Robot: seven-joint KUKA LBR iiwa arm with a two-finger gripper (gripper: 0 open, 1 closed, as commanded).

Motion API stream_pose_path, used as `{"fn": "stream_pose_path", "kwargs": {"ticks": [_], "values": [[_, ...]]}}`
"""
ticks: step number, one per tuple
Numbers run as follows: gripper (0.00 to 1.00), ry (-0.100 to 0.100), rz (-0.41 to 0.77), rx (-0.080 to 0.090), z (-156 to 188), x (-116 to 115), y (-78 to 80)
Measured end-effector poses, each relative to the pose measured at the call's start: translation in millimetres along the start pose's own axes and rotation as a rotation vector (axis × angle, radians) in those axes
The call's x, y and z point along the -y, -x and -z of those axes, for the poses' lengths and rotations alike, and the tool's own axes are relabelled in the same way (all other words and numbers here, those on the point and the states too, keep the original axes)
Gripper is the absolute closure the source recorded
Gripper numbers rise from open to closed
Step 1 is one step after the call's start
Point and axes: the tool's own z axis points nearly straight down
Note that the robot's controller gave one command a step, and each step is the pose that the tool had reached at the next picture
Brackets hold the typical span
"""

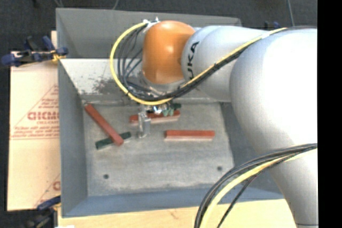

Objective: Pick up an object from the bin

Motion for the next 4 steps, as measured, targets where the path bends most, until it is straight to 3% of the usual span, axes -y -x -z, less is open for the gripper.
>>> {"fn": "stream_pose_path", "kwargs": {"ticks": [1, 2, 3, 4], "values": [[0.00, -0.005, 0.044, -0.006, -1, 67, -38.8], [0.00, -0.002, 0.175, -0.002, 0, 56, -21.8], [1.00, 0.000, 0.172, -0.003, 0, 56, -22.0], [1.00, -0.005, 0.381, 0.003, 147, 70, -31.0]]}}
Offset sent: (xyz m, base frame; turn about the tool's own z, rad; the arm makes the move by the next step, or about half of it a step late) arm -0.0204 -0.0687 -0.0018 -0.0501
